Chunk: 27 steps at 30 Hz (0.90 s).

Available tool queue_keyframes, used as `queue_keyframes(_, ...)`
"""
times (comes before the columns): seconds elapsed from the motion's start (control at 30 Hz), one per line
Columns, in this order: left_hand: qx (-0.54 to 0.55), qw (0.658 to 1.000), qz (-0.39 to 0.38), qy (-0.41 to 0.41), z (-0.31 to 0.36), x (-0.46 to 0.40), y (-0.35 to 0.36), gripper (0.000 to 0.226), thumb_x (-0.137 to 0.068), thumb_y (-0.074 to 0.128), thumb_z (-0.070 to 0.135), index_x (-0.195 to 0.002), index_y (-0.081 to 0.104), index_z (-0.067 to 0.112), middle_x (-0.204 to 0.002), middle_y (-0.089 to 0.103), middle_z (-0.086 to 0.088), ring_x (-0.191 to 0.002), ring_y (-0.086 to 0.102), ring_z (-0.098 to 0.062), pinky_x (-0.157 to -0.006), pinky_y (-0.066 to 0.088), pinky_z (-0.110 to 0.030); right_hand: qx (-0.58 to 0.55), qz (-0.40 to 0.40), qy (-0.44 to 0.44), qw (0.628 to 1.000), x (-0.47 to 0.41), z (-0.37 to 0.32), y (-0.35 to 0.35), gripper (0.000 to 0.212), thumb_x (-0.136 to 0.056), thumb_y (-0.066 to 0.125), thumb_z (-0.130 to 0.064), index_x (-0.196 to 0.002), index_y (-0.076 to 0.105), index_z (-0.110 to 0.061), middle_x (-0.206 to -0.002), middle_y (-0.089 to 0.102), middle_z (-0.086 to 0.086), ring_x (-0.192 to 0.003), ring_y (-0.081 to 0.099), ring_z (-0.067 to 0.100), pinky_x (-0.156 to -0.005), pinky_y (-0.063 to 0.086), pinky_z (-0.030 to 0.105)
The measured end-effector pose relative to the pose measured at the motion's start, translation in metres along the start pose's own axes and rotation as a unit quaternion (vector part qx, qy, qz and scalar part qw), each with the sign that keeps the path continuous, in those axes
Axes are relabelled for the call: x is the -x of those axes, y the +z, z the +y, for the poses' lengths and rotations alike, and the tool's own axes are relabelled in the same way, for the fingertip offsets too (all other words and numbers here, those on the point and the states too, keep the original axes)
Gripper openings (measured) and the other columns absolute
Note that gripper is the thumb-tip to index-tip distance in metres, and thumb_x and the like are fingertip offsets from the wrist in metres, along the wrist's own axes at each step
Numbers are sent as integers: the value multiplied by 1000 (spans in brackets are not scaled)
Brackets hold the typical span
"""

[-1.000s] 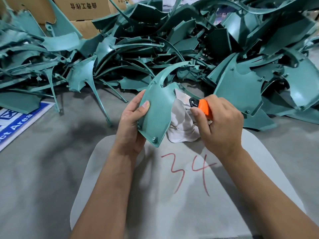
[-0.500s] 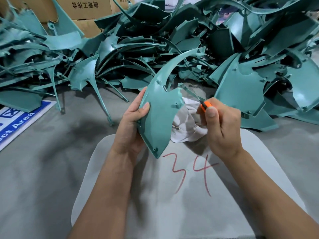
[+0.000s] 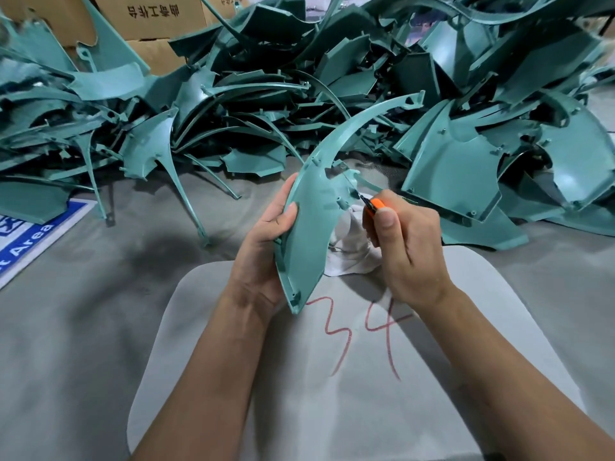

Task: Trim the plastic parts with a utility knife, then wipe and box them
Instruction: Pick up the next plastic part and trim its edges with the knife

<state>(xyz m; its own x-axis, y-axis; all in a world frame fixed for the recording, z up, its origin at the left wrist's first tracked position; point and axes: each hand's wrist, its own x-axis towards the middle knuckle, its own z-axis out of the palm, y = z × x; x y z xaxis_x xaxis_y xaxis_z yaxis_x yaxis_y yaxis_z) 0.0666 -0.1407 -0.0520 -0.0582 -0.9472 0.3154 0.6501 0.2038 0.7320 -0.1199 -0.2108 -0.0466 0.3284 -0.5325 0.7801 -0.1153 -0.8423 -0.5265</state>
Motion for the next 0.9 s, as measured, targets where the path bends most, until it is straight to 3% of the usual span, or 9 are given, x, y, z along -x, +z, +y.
queue_keyframes(0.13, 33, 999, -12, 31, 5, -1, 4, 52, -109, 22, 3, -158, 8, 12, -114, 68, -20, -89, 73, -30, -77, 60, -37, 32, 20, 22, 999, 0, 4, -2, 65, -111, 25, -52, -71, 46, -5, -61, 44, 5, -56, 42, 26, -55, 29, 32)
queue_keyframes(0.3, -8, 1000, 16, 0, -1, 1, -4, 62, -105, 43, 9, -162, 20, 14, -99, 71, -6, -68, 72, -17, -59, 59, -25, -2, -9, -7, 1000, -1, 1, -3, 68, -111, 24, -54, -70, 44, -4, -61, 42, 5, -55, 41, 26, -53, 30, 34)
queue_keyframes(0.47, 61, 997, 41, -13, 3, 1, -12, 69, -99, 54, 6, -161, 25, 16, -109, 73, -5, -77, 73, -16, -65, 59, -24, 54, 18, 29, 998, -1, 7, -4, 53, -112, 31, -42, -71, 46, -12, -62, 42, 0, -55, 41, 19, -55, 27, 27)
queue_keyframes(0.57, 138, 987, -81, -2, 5, 1, -7, 57, -106, 22, 2, -158, 3, 14, -118, 68, -20, -94, 72, -31, -81, 59, -35, 24, 52, 51, 997, -2, 8, -8, 48, -113, 32, -38, -71, 44, -18, -61, 41, -1, -55, 39, 14, -55, 27, 25)
queue_keyframes(0.63, 142, 987, -75, -9, 10, -1, 1, 51, -106, 5, 2, -156, 0, 12, -124, 61, -29, -102, 68, -40, -89, 56, -42, -6, 38, 46, 998, -1, 6, -6, 54, -113, 29, -48, -71, 44, -16, -63, 41, -1, -56, 40, 16, -56, 28, 28)
queue_keyframes(0.7, 78, 995, -59, -27, 8, -5, 7, 49, -108, 12, 4, -157, 9, 7, -122, 63, -25, -99, 70, -34, -86, 58, -37, -65, 18, 58, 996, 1, 3, -1, 58, -109, 34, -59, -78, 51, -13, -65, 44, -2, -57, 41, 18, -56, 31, 33)
queue_keyframes(0.77, -15, 996, 25, -80, 0, -5, 6, 50, -107, 37, 13, -157, 33, 11, -125, 68, -13, -96, 72, -20, -81, 58, -27, -180, 16, 109, 977, 0, -3, 2, 55, -99, 49, -70, -98, 59, -16, -69, 46, -7, -59, 41, 15, -57, 34, 33)
queue_keyframes(0.83, -91, 988, 107, -66, -5, -4, 7, 47, -99, 53, 16, -146, 56, 19, -134, 67, -10, -100, 72, -18, -82, 58, -26, -300, 18, 180, 937, -6, -10, 2, 62, -86, 64, -77, -111, 63, -20, -76, 54, -7, -65, 50, 13, -63, 44, 27)
queue_keyframes(0.9, -96, 986, 124, -56, -7, -3, 13, 43, -93, 62, 10, -135, 66, 17, -132, 69, -15, -106, 73, -24, -83, 59, -29, -444, -3, 253, 860, -12, -11, -3, 65, -75, 74, -76, -112, 68, -23, -79, 63, -5, -70, 61, 12, -68, 51, 24)
